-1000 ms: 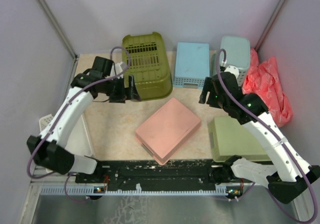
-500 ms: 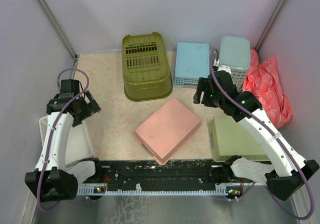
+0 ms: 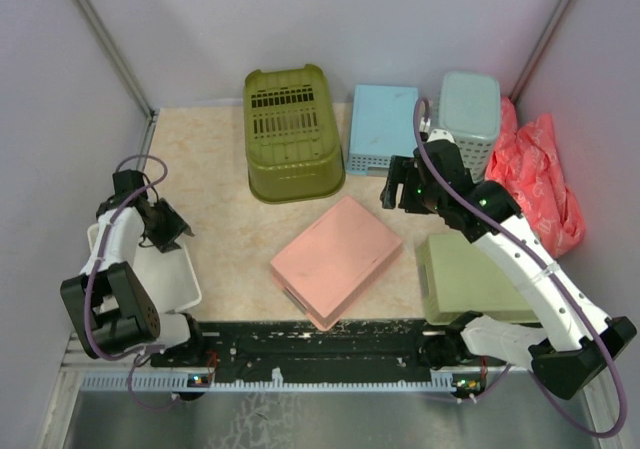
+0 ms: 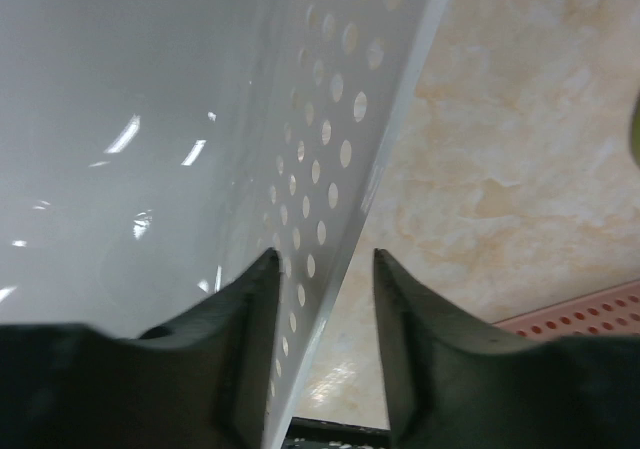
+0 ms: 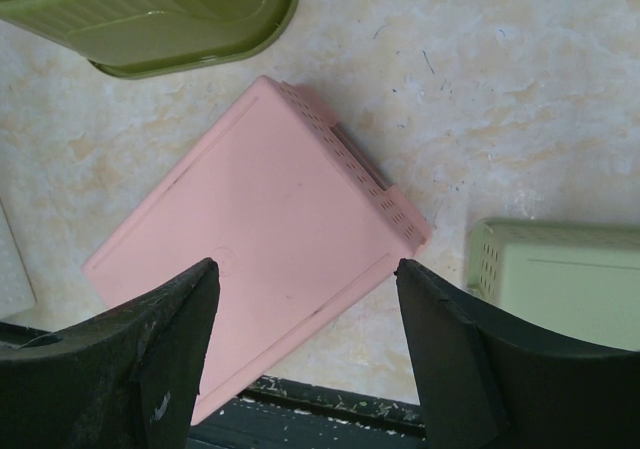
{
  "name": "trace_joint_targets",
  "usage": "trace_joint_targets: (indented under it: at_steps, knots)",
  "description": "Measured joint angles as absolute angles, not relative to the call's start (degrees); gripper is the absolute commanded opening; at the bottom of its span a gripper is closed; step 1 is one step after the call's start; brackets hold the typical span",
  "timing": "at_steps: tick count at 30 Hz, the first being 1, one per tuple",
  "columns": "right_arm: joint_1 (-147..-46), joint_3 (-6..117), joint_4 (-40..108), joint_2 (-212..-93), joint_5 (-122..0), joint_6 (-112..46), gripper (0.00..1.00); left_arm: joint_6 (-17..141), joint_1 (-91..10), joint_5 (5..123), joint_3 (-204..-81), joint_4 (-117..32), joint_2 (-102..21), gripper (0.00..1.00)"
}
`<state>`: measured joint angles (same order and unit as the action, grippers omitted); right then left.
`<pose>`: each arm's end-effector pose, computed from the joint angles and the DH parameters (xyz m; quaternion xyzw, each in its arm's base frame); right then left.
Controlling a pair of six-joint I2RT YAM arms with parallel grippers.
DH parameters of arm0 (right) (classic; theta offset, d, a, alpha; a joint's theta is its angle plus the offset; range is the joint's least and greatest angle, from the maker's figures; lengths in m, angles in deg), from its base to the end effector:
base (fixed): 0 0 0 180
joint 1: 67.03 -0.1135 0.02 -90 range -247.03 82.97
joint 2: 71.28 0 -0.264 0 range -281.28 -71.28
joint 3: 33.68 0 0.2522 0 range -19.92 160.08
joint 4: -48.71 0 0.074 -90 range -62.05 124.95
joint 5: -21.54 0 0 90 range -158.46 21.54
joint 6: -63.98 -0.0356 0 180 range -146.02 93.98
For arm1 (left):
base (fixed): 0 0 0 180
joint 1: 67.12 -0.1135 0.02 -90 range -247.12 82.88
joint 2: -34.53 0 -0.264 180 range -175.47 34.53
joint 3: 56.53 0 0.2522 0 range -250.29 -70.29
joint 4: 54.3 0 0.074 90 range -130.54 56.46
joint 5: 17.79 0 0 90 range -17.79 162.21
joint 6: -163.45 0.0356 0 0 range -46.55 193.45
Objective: Turn the large container upside down
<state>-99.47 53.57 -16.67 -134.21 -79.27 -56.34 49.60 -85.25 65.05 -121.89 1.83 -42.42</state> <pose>0.1824 0.1080 0.3809 0.0222 0.9067 0.1415 0.3967 0.2379 0.0732 0.2189 -0.3395 0.9186 -0.0708 0.1895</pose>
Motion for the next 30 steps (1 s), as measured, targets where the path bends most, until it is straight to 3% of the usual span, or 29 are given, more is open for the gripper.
trace_joint_targets:
  at_steps: [4, 11, 21, 25, 30]
  knots:
    - [-99.5, 53.6, -16.4, -136.0, -79.3, -55.4, 0.72, 50.2, -83.7, 59.8, -122.2, -0.8, -43.6, 0.17]
    - [-99.5, 53.6, -15.1, -138.3, -79.3, -54.2, 0.72, 49.9, -76.5, 57.2, -129.7, -1.7, -50.4, 0.00]
    - [-99.5, 53.7, -14.7, -138.5, -80.7, -52.5, 0.72, 50.8, -74.5, 49.2, -150.4, 0.8, -58.1, 0.00]
    - [-99.5, 53.7, -14.5, -139.0, -81.2, -52.0, 0.72, 51.0, -76.1, 38.1, -155.8, 0.3, -59.0, 0.00]
    - [-99.5, 54.5, -14.2, -141.2, -81.4, -51.6, 0.72, 47.4, -79.2, 21.6, -153.5, -4.6, -58.9, 0.00]
